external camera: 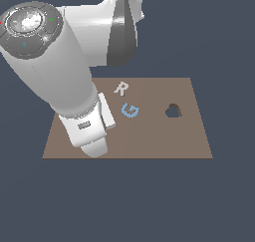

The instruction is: Insert a designated object into the corresponding slot on a board.

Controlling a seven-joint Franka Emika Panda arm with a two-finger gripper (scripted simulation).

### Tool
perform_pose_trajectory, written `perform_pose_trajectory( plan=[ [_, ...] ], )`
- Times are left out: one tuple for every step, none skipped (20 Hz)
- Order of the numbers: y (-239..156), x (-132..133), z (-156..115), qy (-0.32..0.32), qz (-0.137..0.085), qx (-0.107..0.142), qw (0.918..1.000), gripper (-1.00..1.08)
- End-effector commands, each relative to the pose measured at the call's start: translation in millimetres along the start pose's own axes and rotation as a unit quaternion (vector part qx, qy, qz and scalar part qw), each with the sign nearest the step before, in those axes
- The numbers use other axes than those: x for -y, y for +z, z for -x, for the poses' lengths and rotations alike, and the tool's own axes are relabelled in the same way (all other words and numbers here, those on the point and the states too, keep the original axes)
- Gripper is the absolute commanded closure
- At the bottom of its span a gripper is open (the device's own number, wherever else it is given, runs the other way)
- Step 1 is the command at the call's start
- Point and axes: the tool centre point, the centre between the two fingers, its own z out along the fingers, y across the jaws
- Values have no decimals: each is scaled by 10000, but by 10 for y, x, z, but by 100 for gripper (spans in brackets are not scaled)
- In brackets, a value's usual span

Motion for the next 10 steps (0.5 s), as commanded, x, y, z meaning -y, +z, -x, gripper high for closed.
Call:
perform_pose_trajectory(
  plan=[
    [-6, -27, 35, -319, 3, 2, 9995, 108],
    [-7, -36, 47, -426, 3, 2, 9991, 108],
    [-7, -44, 58, -527, 2, 2, 9986, 108],
    [-8, -53, 68, -621, 2, 2, 9981, 108],
    [-8, -61, 77, -708, 2, 2, 9975, 108],
    [-8, -69, 85, -790, 2, 2, 9969, 108],
    [-9, -76, 92, -864, 2, 2, 9963, 108],
    [-9, -83, 99, -933, 1, 2, 9956, 108],
    [-9, -89, 104, -994, 1, 2, 9950, 108],
    [-10, -95, 110, -1050, 1, 2, 9945, 108]
  ],
)
